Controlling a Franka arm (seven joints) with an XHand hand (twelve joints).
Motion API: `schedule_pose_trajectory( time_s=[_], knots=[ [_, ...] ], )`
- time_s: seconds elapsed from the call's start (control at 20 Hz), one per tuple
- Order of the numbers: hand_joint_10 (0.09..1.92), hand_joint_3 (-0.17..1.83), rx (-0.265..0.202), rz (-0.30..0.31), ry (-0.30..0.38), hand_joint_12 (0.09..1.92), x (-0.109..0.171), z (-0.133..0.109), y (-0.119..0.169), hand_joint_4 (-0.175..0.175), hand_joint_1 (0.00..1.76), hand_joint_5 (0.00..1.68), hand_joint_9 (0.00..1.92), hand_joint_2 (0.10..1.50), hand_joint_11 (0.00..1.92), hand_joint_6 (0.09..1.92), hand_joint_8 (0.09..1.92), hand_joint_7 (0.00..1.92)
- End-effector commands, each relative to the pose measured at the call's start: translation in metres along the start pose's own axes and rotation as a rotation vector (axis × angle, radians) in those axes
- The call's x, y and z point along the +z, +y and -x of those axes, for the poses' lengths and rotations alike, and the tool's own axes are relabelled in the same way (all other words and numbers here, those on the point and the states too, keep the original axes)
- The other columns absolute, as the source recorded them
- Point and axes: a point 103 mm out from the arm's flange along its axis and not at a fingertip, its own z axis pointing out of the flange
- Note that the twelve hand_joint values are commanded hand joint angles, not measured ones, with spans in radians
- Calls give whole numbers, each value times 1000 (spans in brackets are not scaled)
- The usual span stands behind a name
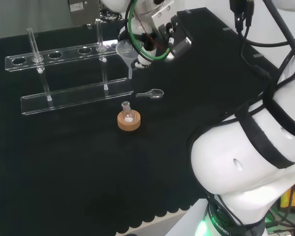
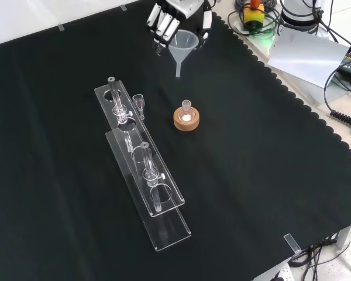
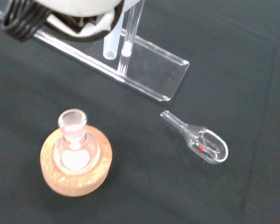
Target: Put the funnel back on the funnel stand.
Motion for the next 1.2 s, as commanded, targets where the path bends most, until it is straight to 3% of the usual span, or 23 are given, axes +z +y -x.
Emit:
schedule_pose_trajectory(
  time_s=[0.05,0.45,0.75,1.2],
  knots=[
    [422,715,30,2,23,1303,-12,13,3,-23,922,584,978,672,563,417,651,521],
    [421,715,75,17,44,1301,-31,42,24,-22,918,586,973,669,563,434,651,520],
    [422,714,87,23,34,1301,-39,62,50,-21,916,586,971,668,562,446,651,520],
    [425,711,75,38,85,1301,-32,95,101,-22,914,580,969,668,563,462,653,521]
  ],
)
